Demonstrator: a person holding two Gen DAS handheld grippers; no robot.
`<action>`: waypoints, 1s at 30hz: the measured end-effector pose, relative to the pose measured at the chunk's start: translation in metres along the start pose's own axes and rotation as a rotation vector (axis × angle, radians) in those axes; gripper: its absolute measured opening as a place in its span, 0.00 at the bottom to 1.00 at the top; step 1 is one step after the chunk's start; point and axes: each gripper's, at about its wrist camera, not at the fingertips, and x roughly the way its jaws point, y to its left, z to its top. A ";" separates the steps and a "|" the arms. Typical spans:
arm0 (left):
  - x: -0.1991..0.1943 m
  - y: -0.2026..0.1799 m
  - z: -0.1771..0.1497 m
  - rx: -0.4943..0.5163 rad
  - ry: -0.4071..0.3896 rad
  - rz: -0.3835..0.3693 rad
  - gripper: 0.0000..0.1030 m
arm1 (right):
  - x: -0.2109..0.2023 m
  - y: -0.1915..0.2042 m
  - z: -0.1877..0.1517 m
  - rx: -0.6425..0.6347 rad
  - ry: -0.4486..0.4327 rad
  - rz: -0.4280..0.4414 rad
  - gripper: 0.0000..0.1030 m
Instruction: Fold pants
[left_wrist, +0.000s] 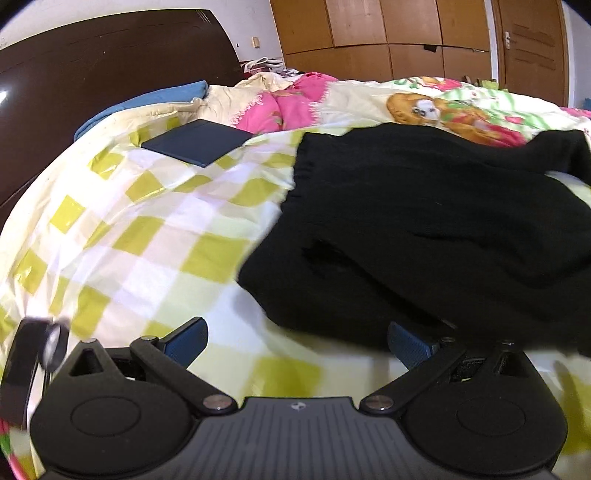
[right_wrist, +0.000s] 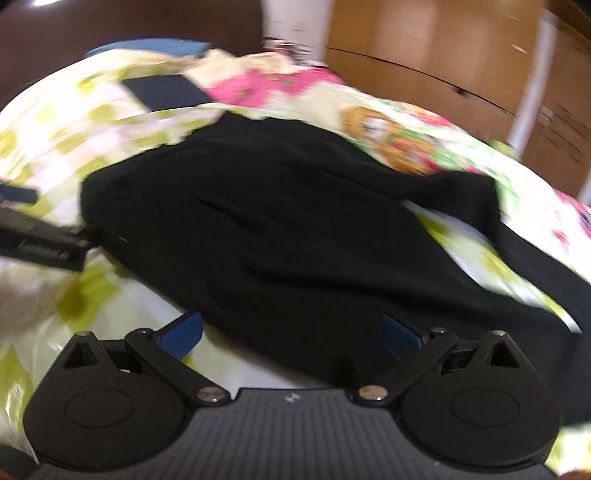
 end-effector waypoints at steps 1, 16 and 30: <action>0.006 0.004 0.001 0.014 -0.006 -0.006 1.00 | 0.007 0.008 0.005 -0.036 -0.001 0.016 0.98; 0.060 0.040 0.021 0.117 0.053 -0.291 0.63 | 0.056 0.039 0.031 -0.103 0.101 0.167 0.60; 0.025 0.089 0.007 0.147 0.067 -0.230 0.46 | 0.022 0.104 0.036 -0.133 0.154 0.296 0.22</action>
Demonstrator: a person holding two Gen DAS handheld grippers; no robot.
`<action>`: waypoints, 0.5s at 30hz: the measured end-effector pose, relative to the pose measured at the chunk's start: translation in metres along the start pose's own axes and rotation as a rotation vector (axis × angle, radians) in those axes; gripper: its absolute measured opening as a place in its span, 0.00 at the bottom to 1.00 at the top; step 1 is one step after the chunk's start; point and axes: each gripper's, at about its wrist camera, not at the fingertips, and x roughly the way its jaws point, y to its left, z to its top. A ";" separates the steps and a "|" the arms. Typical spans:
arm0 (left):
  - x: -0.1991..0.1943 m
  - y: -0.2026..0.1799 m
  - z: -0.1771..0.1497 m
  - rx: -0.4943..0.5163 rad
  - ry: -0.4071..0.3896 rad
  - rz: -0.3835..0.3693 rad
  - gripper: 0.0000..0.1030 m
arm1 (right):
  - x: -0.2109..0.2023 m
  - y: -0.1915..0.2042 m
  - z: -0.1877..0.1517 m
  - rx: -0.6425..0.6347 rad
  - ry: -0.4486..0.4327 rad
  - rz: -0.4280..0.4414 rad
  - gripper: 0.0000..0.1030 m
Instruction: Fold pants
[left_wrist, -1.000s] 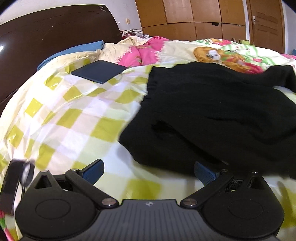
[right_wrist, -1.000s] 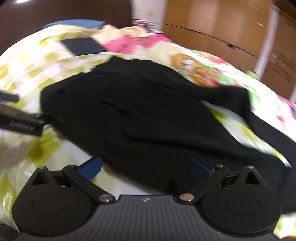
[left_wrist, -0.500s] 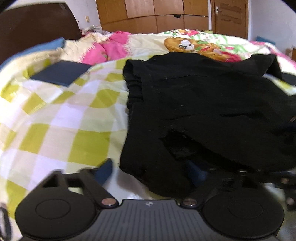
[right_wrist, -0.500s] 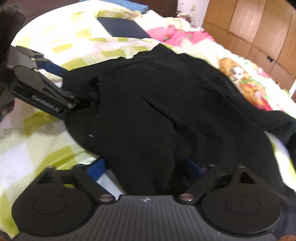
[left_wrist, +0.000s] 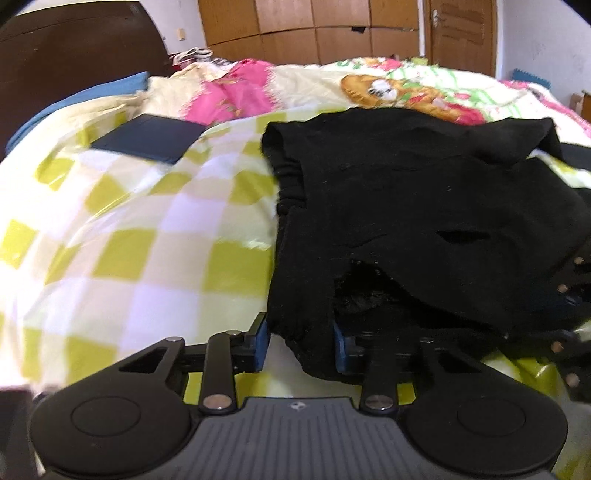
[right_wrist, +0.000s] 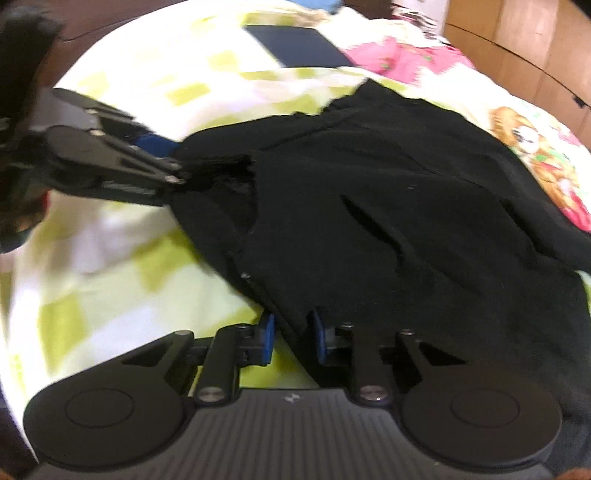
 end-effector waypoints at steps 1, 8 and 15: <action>-0.005 0.007 -0.006 -0.005 0.012 0.019 0.46 | -0.001 0.010 0.000 0.001 0.000 0.026 0.21; -0.045 0.042 -0.047 -0.052 0.079 0.154 0.45 | -0.004 0.074 0.000 -0.006 -0.010 0.186 0.26; -0.085 0.022 -0.043 -0.066 -0.001 0.221 0.45 | -0.057 0.038 -0.017 0.145 -0.106 0.145 0.44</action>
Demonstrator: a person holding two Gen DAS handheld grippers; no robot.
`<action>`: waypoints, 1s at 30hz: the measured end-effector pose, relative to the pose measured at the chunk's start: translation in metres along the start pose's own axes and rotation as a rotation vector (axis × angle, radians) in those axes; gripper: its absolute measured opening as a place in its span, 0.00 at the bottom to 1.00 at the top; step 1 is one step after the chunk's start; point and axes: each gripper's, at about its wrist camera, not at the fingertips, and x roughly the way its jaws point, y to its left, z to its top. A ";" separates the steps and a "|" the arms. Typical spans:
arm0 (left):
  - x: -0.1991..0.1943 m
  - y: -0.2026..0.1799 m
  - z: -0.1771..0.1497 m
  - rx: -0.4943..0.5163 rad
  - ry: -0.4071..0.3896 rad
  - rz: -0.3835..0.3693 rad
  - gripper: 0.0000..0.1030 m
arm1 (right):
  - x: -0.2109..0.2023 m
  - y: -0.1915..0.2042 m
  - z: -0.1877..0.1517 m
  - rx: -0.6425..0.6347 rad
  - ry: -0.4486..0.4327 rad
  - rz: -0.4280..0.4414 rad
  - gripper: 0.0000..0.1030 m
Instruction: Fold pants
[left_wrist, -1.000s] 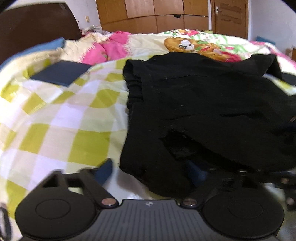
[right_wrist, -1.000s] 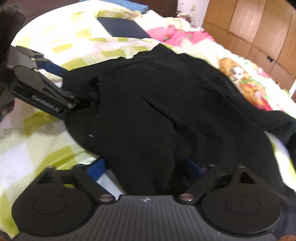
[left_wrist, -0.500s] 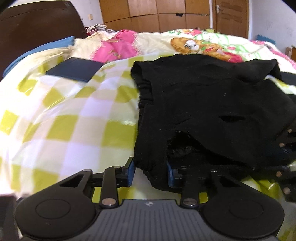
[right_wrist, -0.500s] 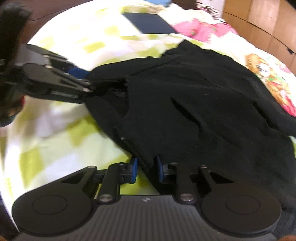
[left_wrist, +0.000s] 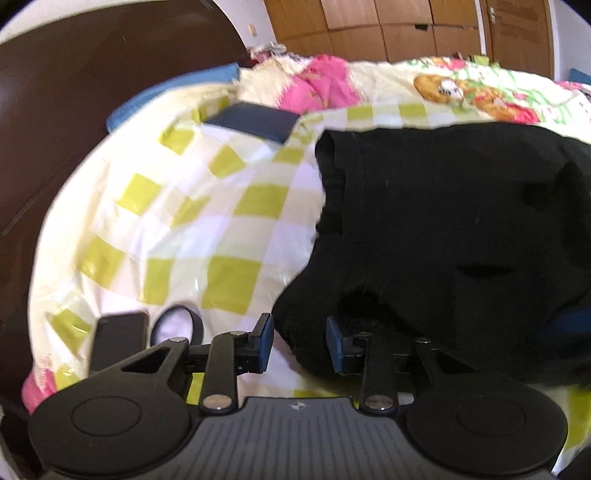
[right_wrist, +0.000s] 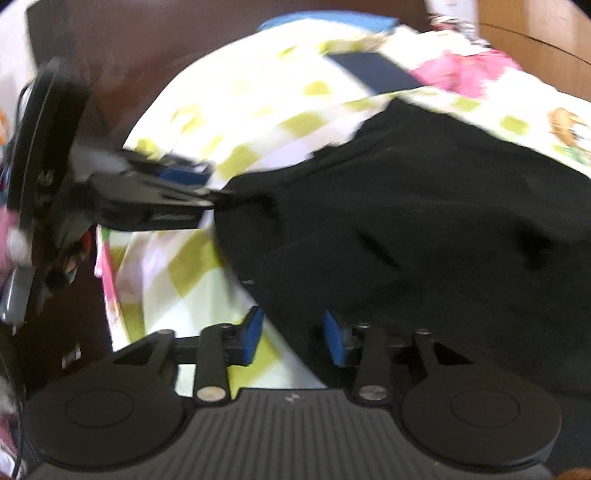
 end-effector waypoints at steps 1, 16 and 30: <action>-0.007 -0.002 0.002 0.000 -0.015 -0.003 0.45 | -0.011 -0.014 -0.006 0.031 -0.011 -0.027 0.44; -0.053 -0.257 0.046 0.209 -0.080 -0.424 0.46 | -0.240 -0.311 -0.199 0.875 -0.193 -0.681 0.48; -0.037 -0.402 0.061 0.383 -0.037 -0.576 0.46 | -0.237 -0.404 -0.241 1.104 -0.407 -0.558 0.54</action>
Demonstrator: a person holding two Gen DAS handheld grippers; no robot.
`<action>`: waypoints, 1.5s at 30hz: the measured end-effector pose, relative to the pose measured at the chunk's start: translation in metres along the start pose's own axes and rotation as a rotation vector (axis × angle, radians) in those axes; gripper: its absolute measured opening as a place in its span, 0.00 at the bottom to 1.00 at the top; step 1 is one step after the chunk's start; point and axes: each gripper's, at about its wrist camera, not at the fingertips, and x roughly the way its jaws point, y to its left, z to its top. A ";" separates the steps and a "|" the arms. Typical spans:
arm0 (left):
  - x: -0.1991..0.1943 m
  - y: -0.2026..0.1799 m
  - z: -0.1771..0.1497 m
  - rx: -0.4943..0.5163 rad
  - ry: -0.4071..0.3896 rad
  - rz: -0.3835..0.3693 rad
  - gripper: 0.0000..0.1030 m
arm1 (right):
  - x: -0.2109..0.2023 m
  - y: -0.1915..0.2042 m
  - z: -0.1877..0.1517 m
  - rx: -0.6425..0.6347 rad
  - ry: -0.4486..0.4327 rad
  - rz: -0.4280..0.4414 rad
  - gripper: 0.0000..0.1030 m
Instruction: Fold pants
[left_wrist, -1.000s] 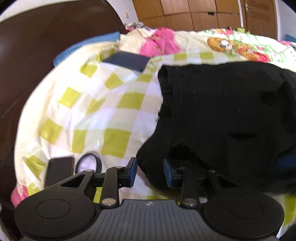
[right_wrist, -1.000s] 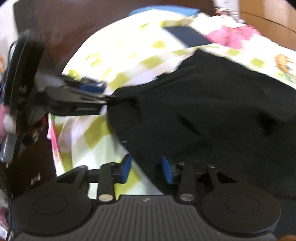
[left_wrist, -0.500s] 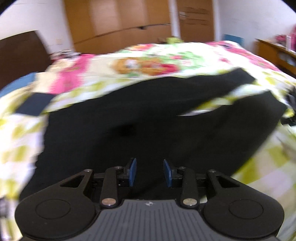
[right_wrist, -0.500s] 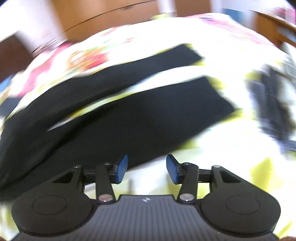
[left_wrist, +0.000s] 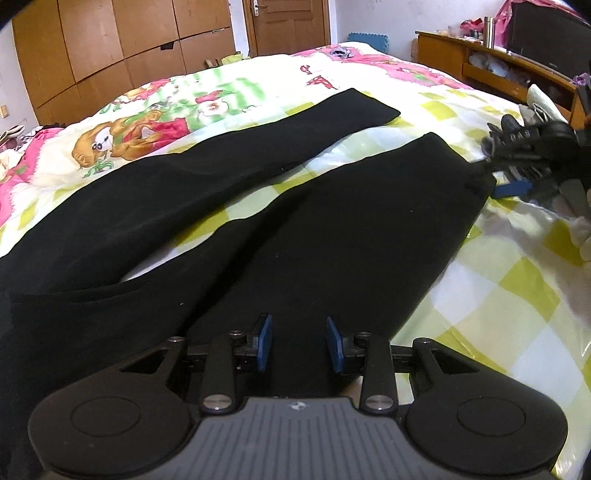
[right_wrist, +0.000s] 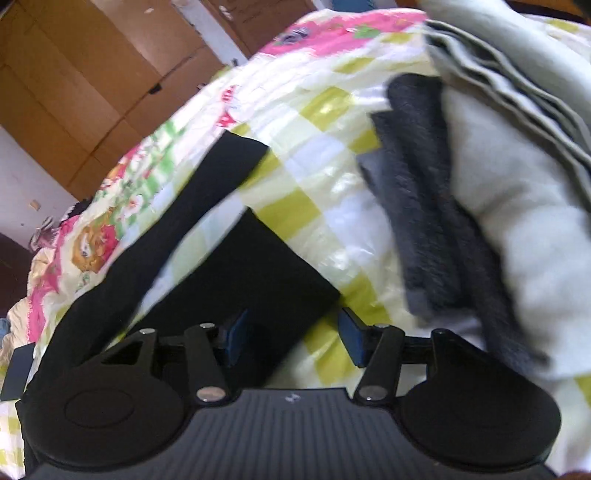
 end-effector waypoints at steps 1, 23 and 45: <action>0.002 -0.002 0.001 -0.005 0.000 -0.003 0.46 | 0.005 0.001 0.000 -0.006 0.000 -0.002 0.45; -0.015 -0.006 -0.013 -0.034 -0.082 0.018 0.54 | -0.112 0.014 -0.016 -0.272 -0.109 -0.320 0.15; -0.070 0.154 -0.016 -0.019 -0.135 0.218 0.70 | -0.023 0.233 -0.068 -0.884 0.159 0.163 0.37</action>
